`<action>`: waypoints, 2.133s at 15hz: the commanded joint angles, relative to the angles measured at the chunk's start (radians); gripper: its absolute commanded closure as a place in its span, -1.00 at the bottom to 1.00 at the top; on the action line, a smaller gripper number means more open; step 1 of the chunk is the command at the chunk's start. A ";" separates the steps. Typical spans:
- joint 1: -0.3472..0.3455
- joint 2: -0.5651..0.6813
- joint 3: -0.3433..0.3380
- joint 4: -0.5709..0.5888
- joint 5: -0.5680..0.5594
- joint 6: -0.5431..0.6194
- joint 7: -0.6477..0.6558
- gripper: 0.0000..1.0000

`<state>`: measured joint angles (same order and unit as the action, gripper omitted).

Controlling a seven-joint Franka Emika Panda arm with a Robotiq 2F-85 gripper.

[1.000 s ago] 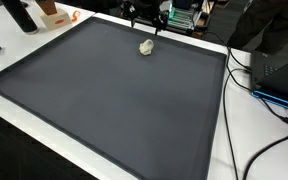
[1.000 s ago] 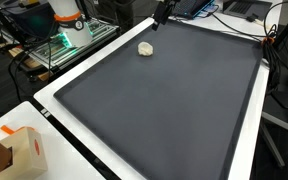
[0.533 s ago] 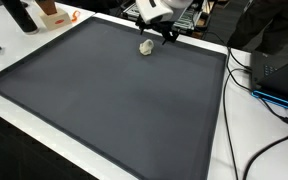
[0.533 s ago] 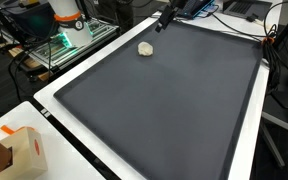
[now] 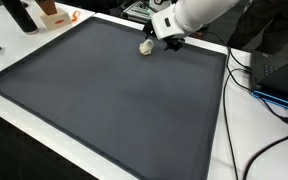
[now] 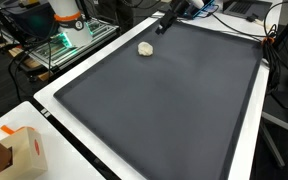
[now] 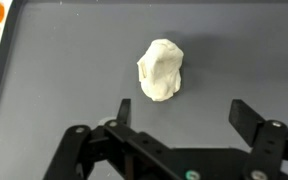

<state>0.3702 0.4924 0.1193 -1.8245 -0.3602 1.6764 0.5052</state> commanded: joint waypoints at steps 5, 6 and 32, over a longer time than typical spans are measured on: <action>0.049 0.072 -0.007 0.034 -0.071 -0.047 0.011 -1.00; 0.048 0.072 -0.004 0.027 -0.072 -0.037 0.000 -1.00; -0.083 0.013 0.029 -0.048 0.161 0.099 -0.340 -1.00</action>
<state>0.3255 0.5417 0.1311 -1.8223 -0.2583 1.7444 0.2065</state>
